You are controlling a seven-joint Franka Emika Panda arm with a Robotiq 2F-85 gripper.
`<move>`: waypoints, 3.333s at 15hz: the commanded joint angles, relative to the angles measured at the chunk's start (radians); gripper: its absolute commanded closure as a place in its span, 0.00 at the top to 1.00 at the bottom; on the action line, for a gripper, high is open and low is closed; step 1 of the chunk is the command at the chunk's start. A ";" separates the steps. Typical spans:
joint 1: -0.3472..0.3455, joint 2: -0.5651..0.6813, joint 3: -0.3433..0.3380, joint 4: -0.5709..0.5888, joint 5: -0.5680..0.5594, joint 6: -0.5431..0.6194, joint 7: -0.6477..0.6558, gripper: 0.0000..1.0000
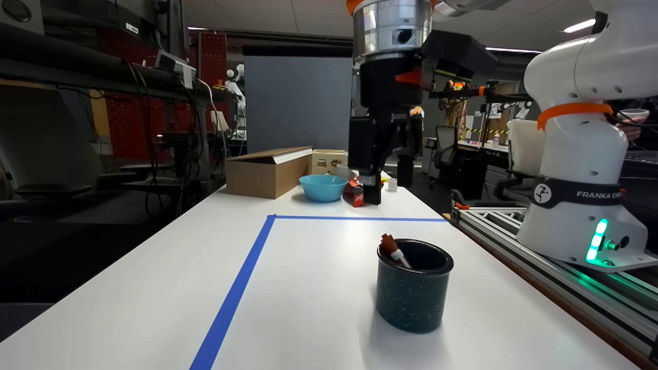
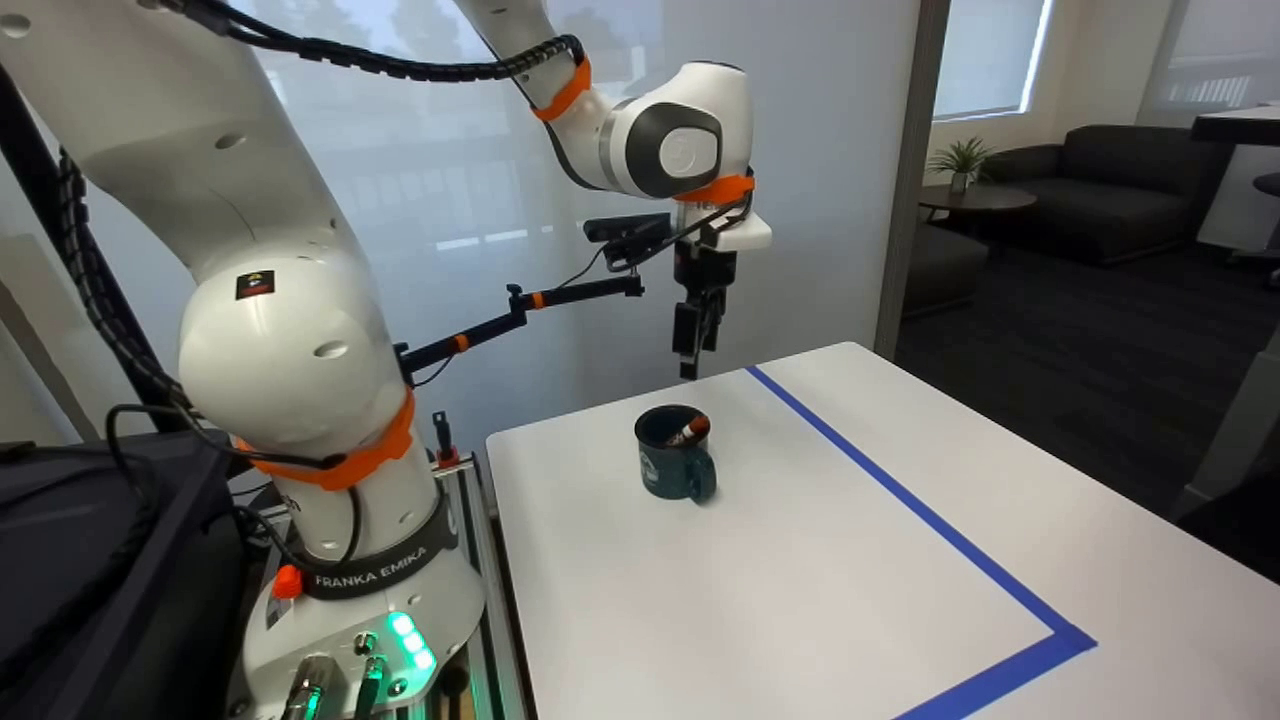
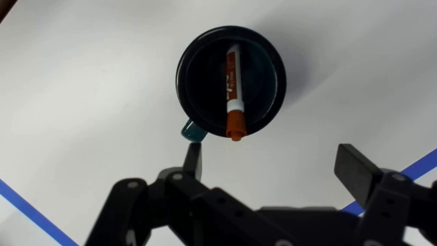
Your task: Remove the marker from the mug and put it on the table
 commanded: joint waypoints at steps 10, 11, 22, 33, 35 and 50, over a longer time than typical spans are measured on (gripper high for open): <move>0.043 0.049 0.008 -0.007 0.103 0.024 0.013 0.64; 0.042 0.052 0.005 -0.014 0.110 0.030 0.008 0.62; 0.044 0.117 -0.012 -0.059 0.153 0.119 -0.019 0.55; 0.028 0.138 -0.044 -0.087 0.104 0.142 0.003 0.64; 0.025 0.149 -0.050 -0.083 0.081 0.141 0.007 0.66; 0.042 0.205 -0.048 -0.013 -0.079 0.153 0.035 0.59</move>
